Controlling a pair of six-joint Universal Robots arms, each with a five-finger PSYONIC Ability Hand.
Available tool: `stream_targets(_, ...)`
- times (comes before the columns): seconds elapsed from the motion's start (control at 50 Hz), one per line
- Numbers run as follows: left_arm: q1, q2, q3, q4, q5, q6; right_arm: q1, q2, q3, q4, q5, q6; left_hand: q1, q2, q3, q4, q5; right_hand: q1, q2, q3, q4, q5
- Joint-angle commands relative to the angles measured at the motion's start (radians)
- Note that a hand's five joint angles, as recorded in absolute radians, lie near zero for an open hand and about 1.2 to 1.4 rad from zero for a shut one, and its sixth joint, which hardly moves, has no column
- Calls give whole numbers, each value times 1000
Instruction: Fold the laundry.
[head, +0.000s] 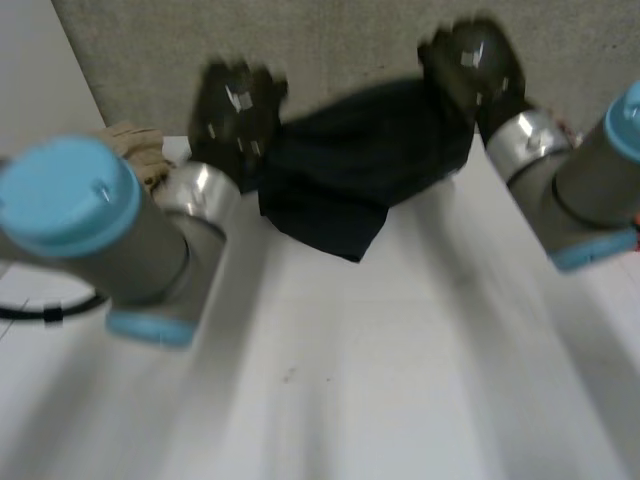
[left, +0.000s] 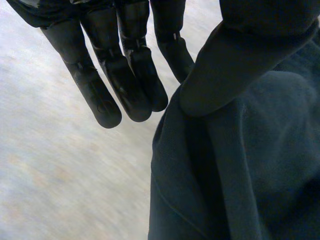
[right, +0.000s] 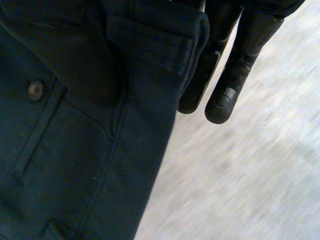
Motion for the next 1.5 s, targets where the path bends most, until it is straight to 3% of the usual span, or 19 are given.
stream_targets(0.02,-62,-10,-249,-3,3,32,-14,-67,284,116,-2,-30,-354,-441,-435,-443,-430,406,224,214,209,266)
stream_targets(0.08,-61,-25,-286,-6,1,32,-14,-90,358,112,-5,-53,-626,-713,-707,-714,-701,406,224,214,209,266)
stream_targets(0.18,-44,-77,-300,-8,-8,27,-14,-127,412,113,-7,-76,-685,-772,-766,-773,-760,406,224,214,209,266)
stream_targets(0.32,36,-28,-332,-46,-8,4,-14,-184,458,127,-12,-76,-676,-763,-757,-764,-752,406,224,214,209,266)
stream_targets(0.5,50,4,-367,-132,16,-143,-14,-247,493,187,1,-59,-609,-695,-690,-697,-684,406,224,214,209,266)
stream_targets(0.7,169,15,-369,-270,181,-196,-8,-317,467,282,13,-13,-262,-349,-343,-350,-338,406,224,214,209,266)
stream_targets(0.82,173,68,-375,-347,185,-376,-1,-334,441,290,16,42,-329,-416,-411,-418,-405,406,224,214,209,266)
stream_targets(0.9,179,72,-397,-330,179,-433,2,-336,435,288,16,41,-377,-463,-458,-465,-452,406,224,214,209,266)
stream_targets(1.0,192,56,-394,-266,184,-448,4,-336,432,291,18,45,-374,-461,-455,-462,-449,406,224,214,209,266)
stream_targets(1.14,148,-57,-320,-244,184,-448,7,-342,432,291,18,47,-509,-595,-590,-597,-584,406,224,214,209,266)
stream_targets(1.32,94,-157,-180,-227,181,-447,7,-340,432,293,19,48,-500,-587,-581,-588,-575,406,224,214,209,266)
stream_targets(1.38,70,-203,-133,-227,170,-445,7,-340,432,293,19,49,-348,-435,-429,-436,-424,406,224,214,209,266)
stream_targets(1.4,65,-214,-121,-230,167,-442,5,-340,430,293,22,47,-187,-274,-269,-276,-263,406,224,214,209,266)
stream_targets(1.42,62,-220,-102,-235,165,-442,4,-342,430,293,22,45,207,120,125,118,131,406,224,214,209,266)
stream_targets(1.5,68,-177,-102,-241,129,-428,-10,-351,414,309,22,30,287,200,205,198,211,406,224,214,209,266)
